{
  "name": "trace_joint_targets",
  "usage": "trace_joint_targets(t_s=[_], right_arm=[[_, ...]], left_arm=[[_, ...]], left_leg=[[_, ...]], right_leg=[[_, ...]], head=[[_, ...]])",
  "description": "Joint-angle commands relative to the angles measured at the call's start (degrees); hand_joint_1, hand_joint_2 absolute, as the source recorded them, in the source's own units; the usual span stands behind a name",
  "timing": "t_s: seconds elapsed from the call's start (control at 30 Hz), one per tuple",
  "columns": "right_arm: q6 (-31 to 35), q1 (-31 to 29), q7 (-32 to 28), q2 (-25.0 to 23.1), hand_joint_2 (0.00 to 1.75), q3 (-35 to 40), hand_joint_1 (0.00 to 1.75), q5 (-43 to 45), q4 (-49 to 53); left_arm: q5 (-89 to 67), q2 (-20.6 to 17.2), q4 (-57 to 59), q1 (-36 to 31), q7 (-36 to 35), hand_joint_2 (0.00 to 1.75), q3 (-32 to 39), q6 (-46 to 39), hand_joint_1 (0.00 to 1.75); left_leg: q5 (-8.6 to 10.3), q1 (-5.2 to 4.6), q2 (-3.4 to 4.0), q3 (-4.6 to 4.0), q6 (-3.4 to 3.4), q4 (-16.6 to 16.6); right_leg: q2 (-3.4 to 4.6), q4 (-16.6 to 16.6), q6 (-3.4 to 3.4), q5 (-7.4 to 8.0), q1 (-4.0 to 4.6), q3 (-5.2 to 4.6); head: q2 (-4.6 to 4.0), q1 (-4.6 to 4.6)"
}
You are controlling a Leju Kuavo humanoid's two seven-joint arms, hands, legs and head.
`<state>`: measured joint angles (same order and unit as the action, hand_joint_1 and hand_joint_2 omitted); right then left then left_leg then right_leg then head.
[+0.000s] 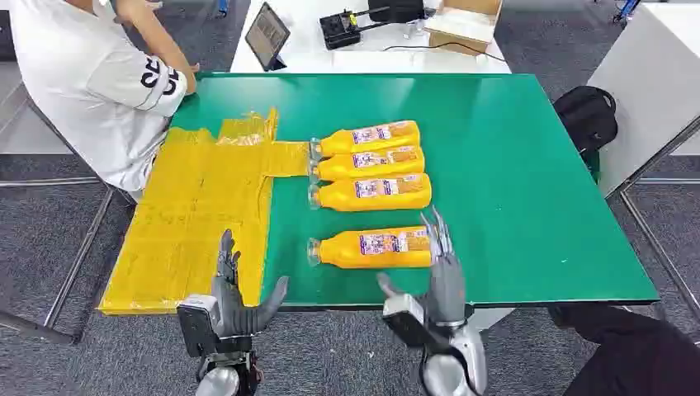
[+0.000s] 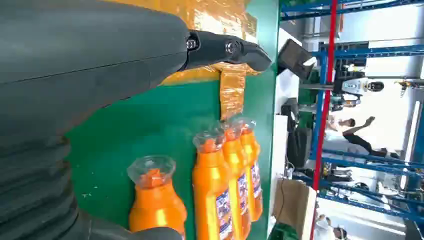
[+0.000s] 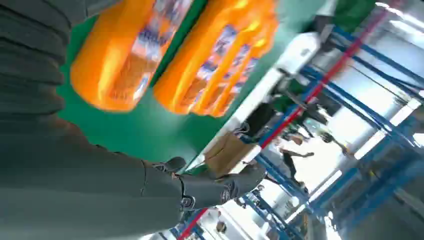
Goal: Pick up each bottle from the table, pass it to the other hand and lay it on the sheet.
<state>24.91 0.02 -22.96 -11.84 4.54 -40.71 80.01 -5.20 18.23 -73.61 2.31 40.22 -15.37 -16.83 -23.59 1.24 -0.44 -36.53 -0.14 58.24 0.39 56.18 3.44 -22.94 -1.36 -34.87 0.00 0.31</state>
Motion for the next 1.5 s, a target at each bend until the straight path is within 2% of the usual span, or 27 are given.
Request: trace_joint_targets(t_s=[0.03, 0.1, 0.13, 0.2, 0.43, 0.87, 1.17, 1.37, 1.5], right_arm=[[-6.51, -20.23, 8.16, 8.82, 1.75, -1.53, 0.00, -6.20, -25.81], [-6.39, -19.58, 8.47, 8.61, 1.75, -1.09, 0.00, -6.80, -25.74], [-6.62, -19.26, 8.79, 8.65, 1.75, -0.78, 0.00, -7.18, -25.66], [-7.39, -19.13, 9.63, 8.81, 1.75, -0.17, 0.00, -7.87, -26.08], [-13.89, -21.80, 11.64, 10.49, 1.75, 2.42, 0.00, -9.17, -34.24], [-13.89, -21.80, 11.64, 10.49, 1.75, 2.42, 0.00, -9.17, -34.24], [-20.23, -26.68, 8.66, 10.13, 1.75, 6.18, 0.00, -7.42, -42.91], [-20.95, -29.90, 9.21, 10.83, 1.75, 7.13, 0.00, -7.62, -45.04], [-20.95, -29.90, 9.21, 10.83, 1.75, 7.13, 0.00, -7.62, -45.04]], left_arm=[[-0.44, 1.51, 4.10, -4.05, -0.22, 1.75, -0.48, 2.48, 0.00], [-0.47, 1.55, 4.29, -4.05, -0.22, 1.75, -0.47, 2.52, 0.00], [-0.49, 1.54, 4.27, -4.02, -0.22, 1.75, -0.46, 2.51, 0.00], [-0.45, 1.53, 4.19, -3.95, -0.22, 1.75, -0.40, 2.63, 0.00], [-0.53, 1.56, 4.49, -4.03, -0.22, 1.75, 0.07, 3.46, 0.00], [-0.53, 1.56, 4.49, -4.03, -0.22, 1.75, 0.07, 3.46, 0.00], [-0.41, 1.77, 6.50, -5.17, -0.22, 1.75, 0.48, 4.03, 0.00], [0.03, 1.77, 7.19, -5.39, -0.22, 1.75, 0.31, 3.91, 0.00], [0.03, 1.77, 7.19, -5.39, -0.22, 1.75, 0.31, 3.91, 0.00]], left_leg=[[-0.05, 0.01, 0.23, 0.32, 0.11, -0.05], [0.11, -0.03, 0.00, 0.10, 0.17, -0.02], [0.07, -0.01, -0.06, 0.27, 0.19, -0.04], [0.08, 0.00, -0.02, 0.16, 0.14, -0.02], [0.06, 0.00, 0.02, 0.12, 0.16, 0.00], [0.01, -0.01, -0.01, 0.20, 0.17, 0.00], [0.02, -0.01, 0.06, 0.21, 0.17, 0.01], [0.04, -0.01, 0.19, 0.32, 0.17, -0.01], [0.06, -0.01, 0.17, 0.30, 0.17, 0.00]], right_leg=[[0.16, -0.14, -0.12, 0.06, 0.05, 0.28], [-0.05, -0.05, 0.00, 0.09, 0.00, 0.09], [-0.14, -0.10, -0.07, 0.03, 0.05, 0.31], [-0.07, -0.07, -0.02, 0.04, 0.04, 0.17], [-0.04, -0.05, 0.00, 0.03, 0.03, 0.15], [-0.08, -0.03, -0.06, -0.03, 0.04, 0.23], [-0.01, -0.04, -0.07, 0.02, 0.04, 0.21], [0.05, -0.03, -0.07, 0.04, 0.04, 0.23], [0.07, -0.03, -0.06, 0.05, 0.04, 0.21]], head=[[0.00, 0.00], [0.00, 0.04], [0.00, 0.02], [0.00, 0.02], [0.00, 0.02], [0.00, 0.02], [0.00, 0.04], [0.00, 0.02], [0.00, 0.02]])
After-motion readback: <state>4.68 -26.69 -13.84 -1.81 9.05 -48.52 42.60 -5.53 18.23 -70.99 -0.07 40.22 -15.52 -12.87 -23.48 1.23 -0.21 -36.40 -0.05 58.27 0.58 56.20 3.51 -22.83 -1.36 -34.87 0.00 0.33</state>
